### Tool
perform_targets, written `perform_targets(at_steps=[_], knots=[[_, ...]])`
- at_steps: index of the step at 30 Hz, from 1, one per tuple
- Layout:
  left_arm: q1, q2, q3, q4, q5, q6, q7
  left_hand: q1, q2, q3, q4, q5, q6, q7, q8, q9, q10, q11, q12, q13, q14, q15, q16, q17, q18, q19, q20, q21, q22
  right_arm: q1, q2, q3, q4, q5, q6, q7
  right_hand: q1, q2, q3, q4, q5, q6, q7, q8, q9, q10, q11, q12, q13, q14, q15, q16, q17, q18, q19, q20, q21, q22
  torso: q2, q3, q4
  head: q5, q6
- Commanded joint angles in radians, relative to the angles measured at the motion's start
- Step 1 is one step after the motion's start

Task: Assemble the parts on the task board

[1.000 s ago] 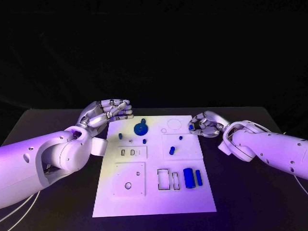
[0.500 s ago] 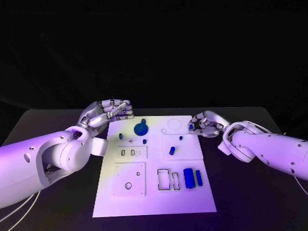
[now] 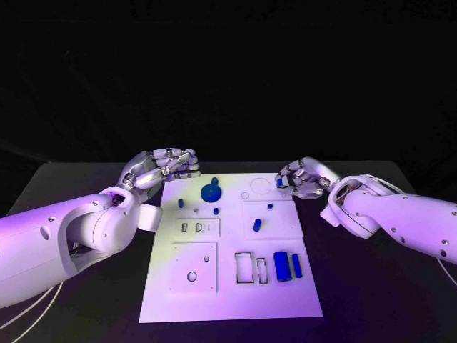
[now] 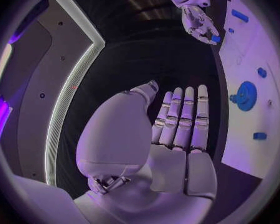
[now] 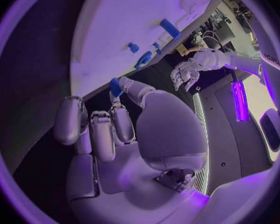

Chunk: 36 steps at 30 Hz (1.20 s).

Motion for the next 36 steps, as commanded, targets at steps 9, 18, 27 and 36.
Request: perform_targets(at_steps=[9,18,27,36], knots=[[0.0,0.012,0.001,-0.018,-0.004,0.016,0.008,-0.011,0.0,0.006,-0.002,0.004,-0.006,0.044,-0.002,0.001,0.003,0.005,-0.002,-0.001,0.008,0.0,-0.004,-0.002,0.014,0.008,0.001,-0.003,-0.001,0.033,0.069,0.001,0.15,-0.178,0.02,-0.196,0.0,0.008,0.009,-0.002,-0.005,0.012,-0.001,0.009,0.003,-0.001,-0.007,0.001,0.017,0.07,-0.008,0.0,0.112,-0.013,0.0,-0.002,-0.004,-0.001,-0.008,-0.0058,0.0024,0.035,-0.012],[0.0,0.017,0.001,-0.028,-0.003,0.006,0.012,-0.012,0.001,0.007,-0.003,0.004,-0.006,0.044,-0.002,0.001,0.002,0.005,-0.002,-0.001,0.009,0.0,-0.005,-0.003,0.014,0.008,0.001,-0.003,-0.001,0.031,0.171,-0.004,0.173,-0.255,0.039,-0.275,0.0,0.008,0.009,-0.002,-0.006,0.013,-0.001,0.009,0.003,-0.001,-0.007,0.0,0.016,0.07,-0.008,-0.001,0.11,-0.012,-0.002,-0.003,-0.007,-0.005,-0.008,-0.009,0.0042,0.063,-0.019],[0.0,0.015,0.001,-0.026,0.022,-0.028,0.029,-0.011,-0.001,0.012,-0.008,0.004,-0.008,0.044,-0.003,0.001,0.0,0.006,-0.003,-0.001,0.008,0.001,-0.01,-0.005,0.012,0.0,0.003,-0.009,-0.003,0.008,0.24,-0.011,0.162,-0.318,0.045,-0.336,-0.003,0.009,0.009,-0.001,-0.005,0.014,-0.002,0.009,0.004,-0.002,-0.007,-0.001,0.015,0.07,-0.009,-0.001,0.108,-0.011,-0.004,-0.003,-0.009,-0.007,-0.007,-0.0064,0.0036,0.065,-0.02],[0.001,0.009,0.001,-0.025,0.032,-0.053,0.045,-0.02,-0.004,0.025,-0.017,0.004,-0.009,0.046,-0.004,0.002,-0.004,0.007,-0.003,-0.001,0.011,0.004,-0.023,-0.01,0.01,-0.034,0.013,-0.031,-0.006,-0.027,0.28,-0.018,0.151,-0.36,0.06,-0.352,-0.011,0.007,0.007,0.001,-0.006,0.013,-0.002,0.009,0.004,-0.001,-0.008,-0.001,0.016,0.07,-0.01,-0.001,0.111,-0.013,0.001,-0.005,-0.004,-0.001,-0.006,-0.0046,0.0034,0.072,-0.029]])
